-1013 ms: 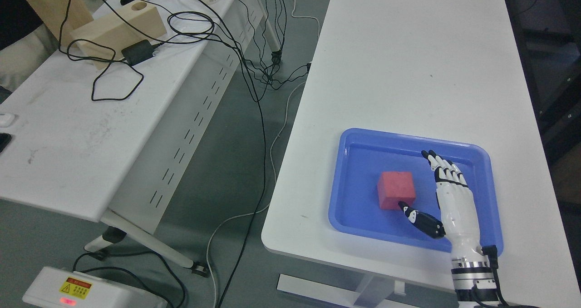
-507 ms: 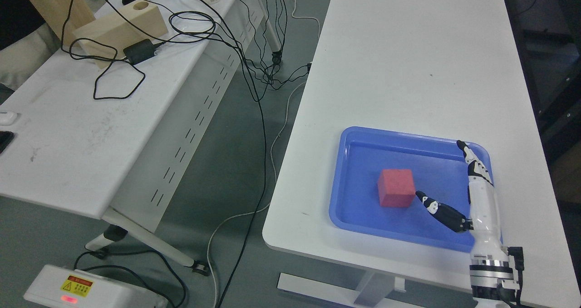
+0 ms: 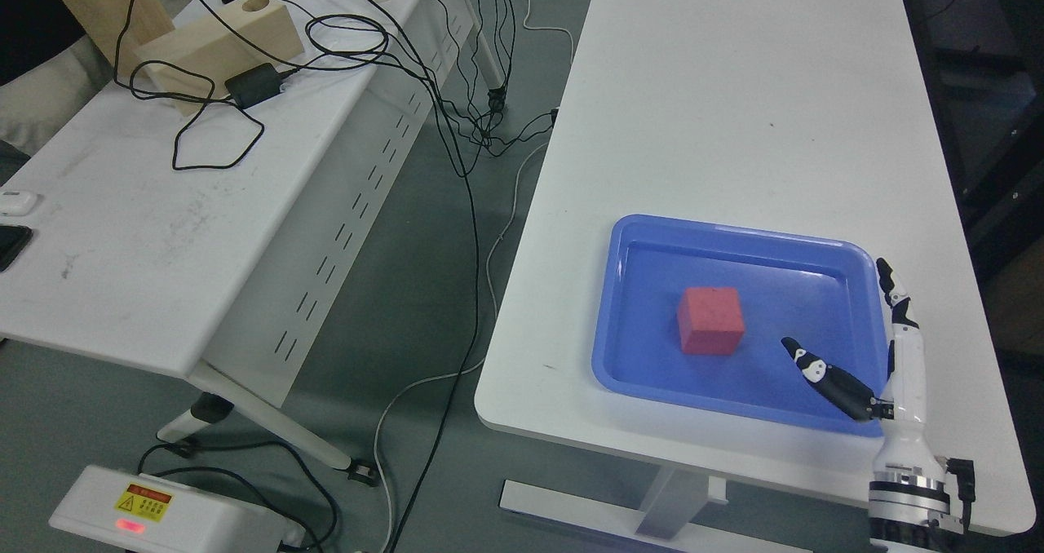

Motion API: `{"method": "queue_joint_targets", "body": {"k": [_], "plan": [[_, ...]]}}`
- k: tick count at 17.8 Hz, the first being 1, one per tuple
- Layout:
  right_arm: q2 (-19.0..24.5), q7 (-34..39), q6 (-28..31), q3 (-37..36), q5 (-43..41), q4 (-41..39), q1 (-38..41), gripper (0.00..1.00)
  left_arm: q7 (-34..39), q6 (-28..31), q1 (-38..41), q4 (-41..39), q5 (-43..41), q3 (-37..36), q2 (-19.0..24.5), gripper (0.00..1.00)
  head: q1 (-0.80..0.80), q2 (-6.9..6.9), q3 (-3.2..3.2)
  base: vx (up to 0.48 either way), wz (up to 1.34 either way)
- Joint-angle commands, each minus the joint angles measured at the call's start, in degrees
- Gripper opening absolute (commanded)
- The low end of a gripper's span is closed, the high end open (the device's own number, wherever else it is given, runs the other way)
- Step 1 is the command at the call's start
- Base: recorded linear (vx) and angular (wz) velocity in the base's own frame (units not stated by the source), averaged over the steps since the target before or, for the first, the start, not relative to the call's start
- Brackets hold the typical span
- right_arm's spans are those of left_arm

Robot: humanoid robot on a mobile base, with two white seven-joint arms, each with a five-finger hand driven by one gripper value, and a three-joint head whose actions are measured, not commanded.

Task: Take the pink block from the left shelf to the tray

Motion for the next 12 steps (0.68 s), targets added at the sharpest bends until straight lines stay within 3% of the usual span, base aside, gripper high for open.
{"method": "queue_joint_targets", "body": {"k": [1, 7, 12], "plan": [[0.35, 0.00, 0.31, -3.89, -15.57, 0.00, 0.25, 1.00, 0.03, -0.04, -0.62, 0.00, -0.09, 0.00, 1.00, 1.00, 0.00, 0.00, 0.00, -0.062, 0.00], [0.26, 3.67, 11.02, -4.24, -16.54, 0.00, -0.19, 1.00, 0.03, -0.04, -0.62, 0.00, -0.09, 0.00, 1.00, 1.00, 0.00, 0.00, 0.00, -0.068, -0.01], [0.26, 9.31, 11.64, -6.18, -19.18, 0.00, -0.19, 1.00, 0.03, -0.04, -0.62, 0.00, -0.09, 0.00, 1.00, 1.00, 0.00, 0.00, 0.00, -0.112, -0.04]]}}
